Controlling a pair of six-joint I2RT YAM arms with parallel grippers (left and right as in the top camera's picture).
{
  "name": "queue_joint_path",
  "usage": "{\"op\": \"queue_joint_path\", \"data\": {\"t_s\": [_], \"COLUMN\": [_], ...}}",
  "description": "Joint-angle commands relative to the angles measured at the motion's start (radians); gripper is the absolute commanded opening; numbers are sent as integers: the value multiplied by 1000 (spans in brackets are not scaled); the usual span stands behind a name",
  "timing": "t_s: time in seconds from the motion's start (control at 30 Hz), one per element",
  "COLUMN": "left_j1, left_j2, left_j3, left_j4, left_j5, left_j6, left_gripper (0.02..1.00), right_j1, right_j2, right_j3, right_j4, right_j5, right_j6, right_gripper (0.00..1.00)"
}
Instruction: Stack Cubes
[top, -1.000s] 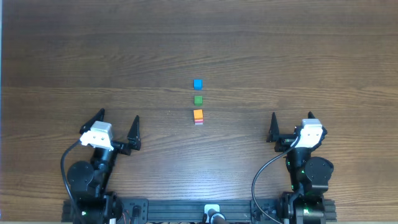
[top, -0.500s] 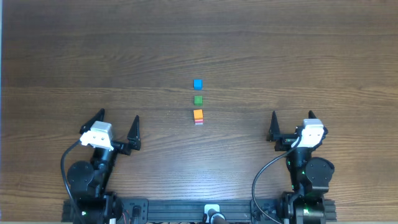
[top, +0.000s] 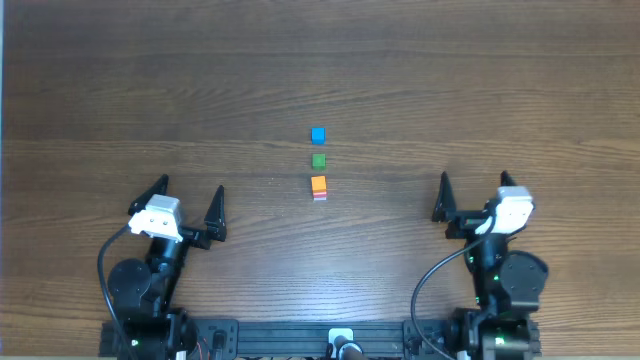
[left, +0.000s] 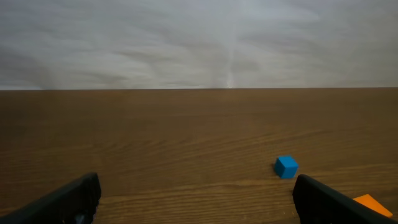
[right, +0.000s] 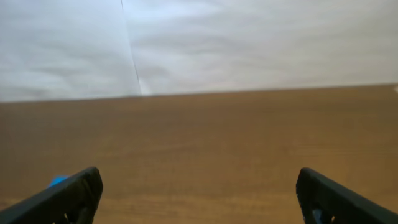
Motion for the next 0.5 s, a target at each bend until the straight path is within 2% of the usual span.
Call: {"op": "queue_joint_path", "data": {"t_s": [0.03, 0.27, 0.37, 0.5], "left_j1": [5, 5, 5, 5], "left_j2": [-11, -11, -11, -11], "left_j3": [-7, -7, -7, -7], "left_j4": [3, 3, 3, 3], "left_j5": [14, 14, 14, 14], "left_j6": [14, 14, 14, 14], "left_gripper": [996, 993, 998, 996], "right_j1": [-5, -4, 6, 55], "right_j2": [213, 708, 888, 1114], "right_j3": [199, 579, 721, 906], "right_j4": [14, -87, -152, -268], "right_j5": [6, -126, -129, -125], "right_j6": [-15, 2, 51, 57], "right_gripper": [991, 993, 993, 991]}}
